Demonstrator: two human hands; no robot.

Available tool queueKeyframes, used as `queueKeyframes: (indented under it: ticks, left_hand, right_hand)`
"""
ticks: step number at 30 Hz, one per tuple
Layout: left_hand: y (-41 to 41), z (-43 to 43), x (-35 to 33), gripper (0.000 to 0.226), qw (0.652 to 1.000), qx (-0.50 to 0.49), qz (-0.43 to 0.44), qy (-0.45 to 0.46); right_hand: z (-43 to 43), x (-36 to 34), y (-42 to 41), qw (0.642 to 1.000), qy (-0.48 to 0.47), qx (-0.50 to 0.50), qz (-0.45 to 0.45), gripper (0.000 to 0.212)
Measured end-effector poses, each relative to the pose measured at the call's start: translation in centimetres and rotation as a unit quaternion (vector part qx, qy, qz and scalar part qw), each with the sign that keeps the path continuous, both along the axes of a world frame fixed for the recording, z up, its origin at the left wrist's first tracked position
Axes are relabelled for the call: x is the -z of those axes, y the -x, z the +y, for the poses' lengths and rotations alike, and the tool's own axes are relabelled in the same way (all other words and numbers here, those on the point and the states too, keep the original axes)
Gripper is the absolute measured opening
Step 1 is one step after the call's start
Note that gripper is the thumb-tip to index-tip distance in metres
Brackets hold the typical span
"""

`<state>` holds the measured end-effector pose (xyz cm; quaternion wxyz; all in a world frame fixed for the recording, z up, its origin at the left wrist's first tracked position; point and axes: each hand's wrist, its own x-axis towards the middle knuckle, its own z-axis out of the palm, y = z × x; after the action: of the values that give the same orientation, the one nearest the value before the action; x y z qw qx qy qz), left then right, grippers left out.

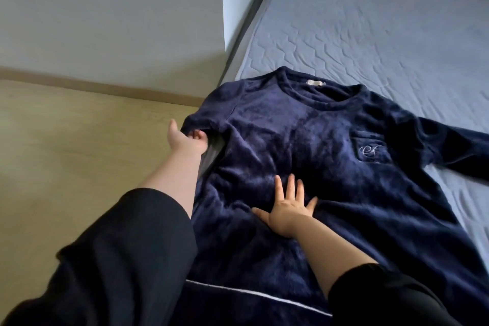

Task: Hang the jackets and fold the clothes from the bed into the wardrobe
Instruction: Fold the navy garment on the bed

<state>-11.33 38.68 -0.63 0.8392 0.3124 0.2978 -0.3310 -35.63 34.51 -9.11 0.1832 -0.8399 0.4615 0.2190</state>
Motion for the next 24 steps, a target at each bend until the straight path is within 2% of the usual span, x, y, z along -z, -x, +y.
queueKeyframes:
  ticks: [3,8,10,12,13,14,15,16,17,18,19,20,22,23,24]
  left_hand:
    - [-1.1,1.1,1.0,0.035,0.999,0.009,-0.032,-0.006]
    - [-2.1,3.0,0.3,0.012,0.997,0.023,-0.079,-0.006]
    - [-2.3,2.8,-1.0,0.020,0.993,0.026,-0.110,-0.024]
    - [-2.7,2.2,-2.5,0.035,0.984,0.036,-0.159,-0.077]
    - [-2.8,1.9,-3.1,0.043,0.971,0.045,-0.194,-0.134]
    - [-2.7,1.6,-3.7,0.049,0.939,0.067,-0.253,-0.223]
    - [-2.3,1.5,-4.2,0.051,0.885,0.094,-0.331,-0.312]
    - [-1.5,1.5,-4.7,0.050,0.811,0.115,-0.419,-0.391]
    - [-0.8,1.4,-4.9,0.043,0.719,0.121,-0.514,-0.453]
    - [0.4,1.6,-5.5,0.034,0.609,0.125,-0.613,-0.488]
    - [1.7,1.7,-5.8,0.024,0.483,0.132,-0.704,-0.504]
    - [3.4,1.9,-6.0,0.018,0.342,0.155,-0.777,-0.506]
    - [6.9,2.3,-4.9,0.016,0.029,0.187,-0.870,-0.456]
    - [8.6,2.8,-3.7,0.020,-0.103,0.201,-0.882,-0.413]
    - [9.9,3.6,-2.5,0.027,-0.200,0.218,-0.879,-0.374]
  right_hand:
    - [-0.2,0.1,0.0,1.000,-0.004,0.002,-0.002,0.108]
    - [-0.3,0.1,0.0,1.000,-0.007,0.006,-0.004,0.108]
    - [-0.4,0.1,-0.2,1.000,-0.003,0.011,-0.008,0.108]
    - [-0.4,0.0,-0.5,1.000,0.002,0.020,-0.006,0.107]
    - [-0.4,0.1,-0.6,1.000,0.008,0.020,-0.006,0.106]
    - [-0.4,0.1,-0.7,1.000,0.010,0.022,-0.008,0.105]
    - [-0.4,0.0,-0.7,1.000,0.007,0.025,-0.013,0.105]
    - [-0.4,-0.3,-0.6,0.999,0.001,0.023,-0.026,0.106]
    - [-0.7,-0.6,-0.5,0.999,-0.011,0.023,-0.047,0.106]
    - [-1.0,-1.2,-0.2,0.995,-0.036,0.035,-0.091,0.104]
    - [-1.5,-2.1,0.4,0.980,-0.090,0.072,-0.163,0.096]
    - [-2.1,-3.3,1.4,0.929,-0.193,0.159,-0.274,0.083]
    - [-3.4,-5.5,4.9,0.723,-0.394,0.349,-0.448,0.053]
    - [-4.2,-6.4,7.4,0.636,-0.416,0.416,-0.499,0.048]
    - [-5.0,-6.7,10.2,0.573,-0.414,0.459,-0.537,0.047]
